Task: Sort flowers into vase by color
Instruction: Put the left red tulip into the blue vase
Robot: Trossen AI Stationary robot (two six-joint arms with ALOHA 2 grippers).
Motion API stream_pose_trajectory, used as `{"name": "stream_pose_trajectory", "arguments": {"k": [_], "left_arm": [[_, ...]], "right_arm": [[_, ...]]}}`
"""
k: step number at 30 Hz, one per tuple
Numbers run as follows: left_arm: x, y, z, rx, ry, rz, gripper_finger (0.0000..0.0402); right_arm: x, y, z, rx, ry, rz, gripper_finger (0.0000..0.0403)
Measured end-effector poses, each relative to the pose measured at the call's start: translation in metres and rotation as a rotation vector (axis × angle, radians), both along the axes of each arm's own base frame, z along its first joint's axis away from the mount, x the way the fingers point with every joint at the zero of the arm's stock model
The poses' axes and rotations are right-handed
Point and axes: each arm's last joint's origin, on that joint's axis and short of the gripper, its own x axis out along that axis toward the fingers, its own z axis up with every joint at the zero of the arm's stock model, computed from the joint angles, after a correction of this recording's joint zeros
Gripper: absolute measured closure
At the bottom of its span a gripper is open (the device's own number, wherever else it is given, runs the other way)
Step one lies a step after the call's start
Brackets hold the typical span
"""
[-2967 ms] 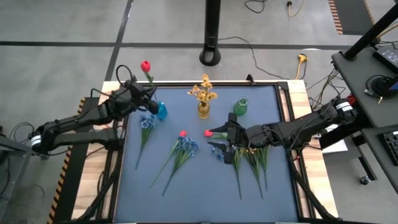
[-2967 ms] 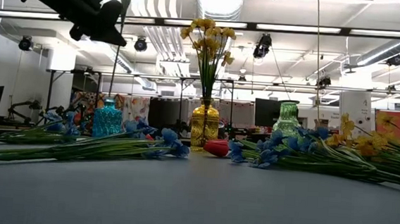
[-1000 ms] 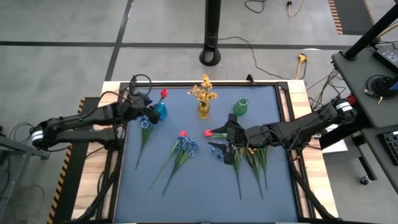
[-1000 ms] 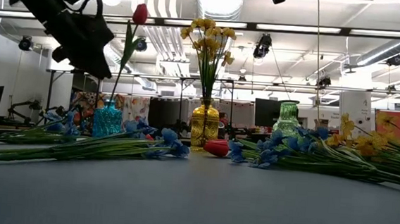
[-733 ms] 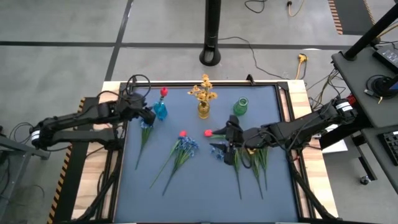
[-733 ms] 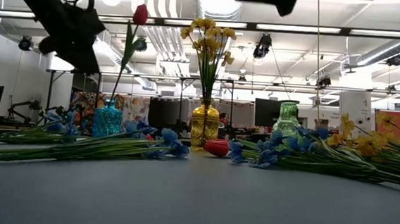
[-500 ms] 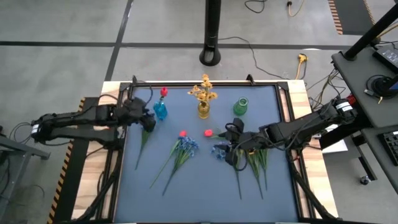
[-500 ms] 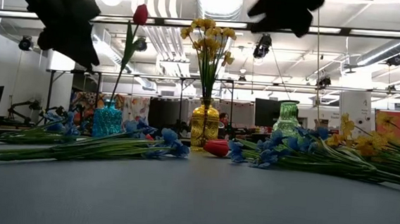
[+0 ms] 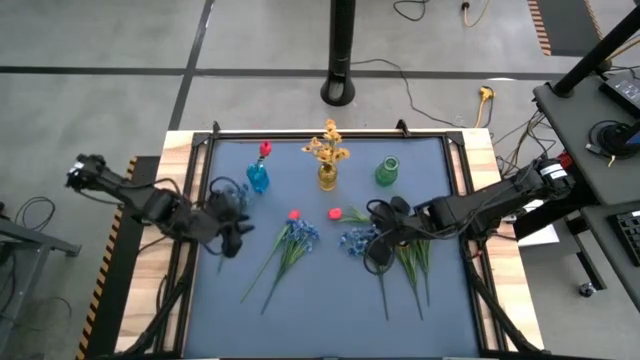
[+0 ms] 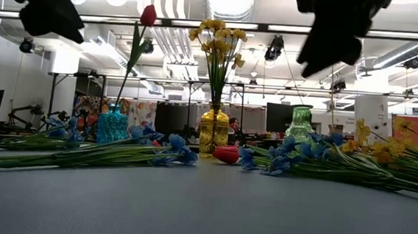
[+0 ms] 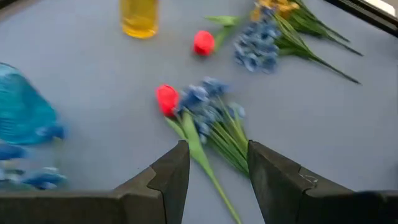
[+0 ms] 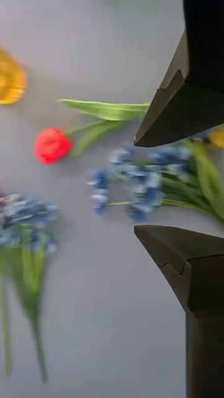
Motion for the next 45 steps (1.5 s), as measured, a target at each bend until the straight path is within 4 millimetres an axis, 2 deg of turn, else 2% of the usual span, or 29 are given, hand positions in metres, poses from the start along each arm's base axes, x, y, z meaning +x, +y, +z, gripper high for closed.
{"name": "stream_pose_trajectory", "arguments": {"k": [12,17,29,37,45], "left_arm": [[0.023,-0.03,-0.025,-0.044,0.168,-0.098,0.0257],[0.036,-0.039,-0.039,-0.021,0.232,-0.14,0.0252],[0.057,-0.051,-0.077,0.037,0.368,-0.075,0.0189],[0.068,-0.056,-0.104,0.105,0.447,-0.03,0.0181],[0.081,-0.064,-0.125,0.099,0.446,-0.019,0.0186]], "right_arm": [[-0.007,0.011,-0.004,0.354,0.141,0.047,0.0193],[-0.015,0.018,-0.007,0.434,0.235,0.047,0.0193],[-0.048,0.023,-0.013,0.41,0.521,-0.072,0.0193],[-0.047,0.023,-0.012,0.382,0.499,-0.09,0.0193],[-0.047,0.023,-0.012,0.369,0.487,-0.095,0.0193]]}}
